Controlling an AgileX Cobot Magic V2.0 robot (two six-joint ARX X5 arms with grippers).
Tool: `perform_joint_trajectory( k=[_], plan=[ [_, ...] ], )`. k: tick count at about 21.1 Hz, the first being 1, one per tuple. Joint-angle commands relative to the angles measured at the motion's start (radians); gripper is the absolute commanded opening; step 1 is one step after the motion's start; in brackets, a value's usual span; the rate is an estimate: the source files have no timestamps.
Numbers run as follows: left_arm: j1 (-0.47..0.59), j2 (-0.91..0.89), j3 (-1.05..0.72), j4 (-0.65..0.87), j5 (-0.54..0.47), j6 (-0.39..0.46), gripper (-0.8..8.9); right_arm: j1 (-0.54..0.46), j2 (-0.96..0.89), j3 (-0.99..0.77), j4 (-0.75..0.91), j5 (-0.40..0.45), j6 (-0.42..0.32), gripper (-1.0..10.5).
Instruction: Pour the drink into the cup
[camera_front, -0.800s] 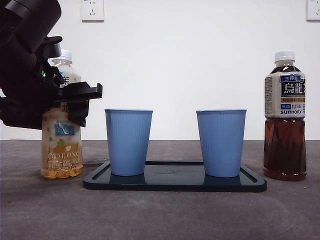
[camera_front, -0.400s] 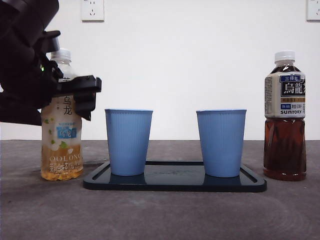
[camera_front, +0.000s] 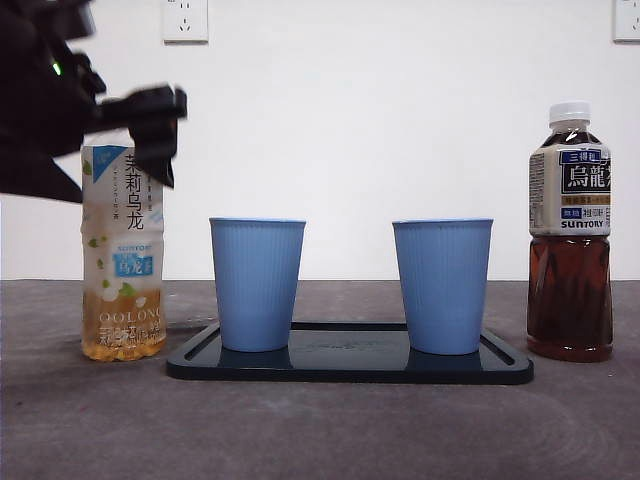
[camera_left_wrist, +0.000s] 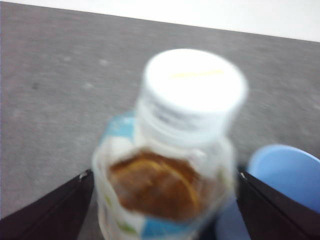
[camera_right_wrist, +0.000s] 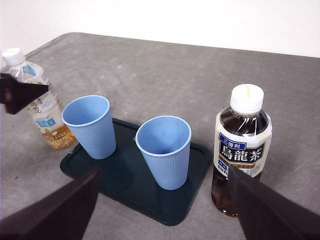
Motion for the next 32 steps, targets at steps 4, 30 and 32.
perform_joint_trajectory(
  k=[4, 30, 32],
  plan=[
    [-0.045, -0.186, 0.041, -0.255, 0.084, 0.032, 4.44, 0.005, 0.004, 0.011, 0.008, -0.023, 0.006, 4.1],
    [-0.076, -0.763, 0.303, -0.931, 0.528, 0.044, 4.36, 0.005, 0.003, 0.011, 0.007, -0.502, 0.112, 4.1],
    [-0.076, -0.761, 0.303, -0.943, 0.528, 0.066, 3.62, 0.005, 0.003, 0.011, 0.006, -0.5, 0.112, 4.0]
  ],
)
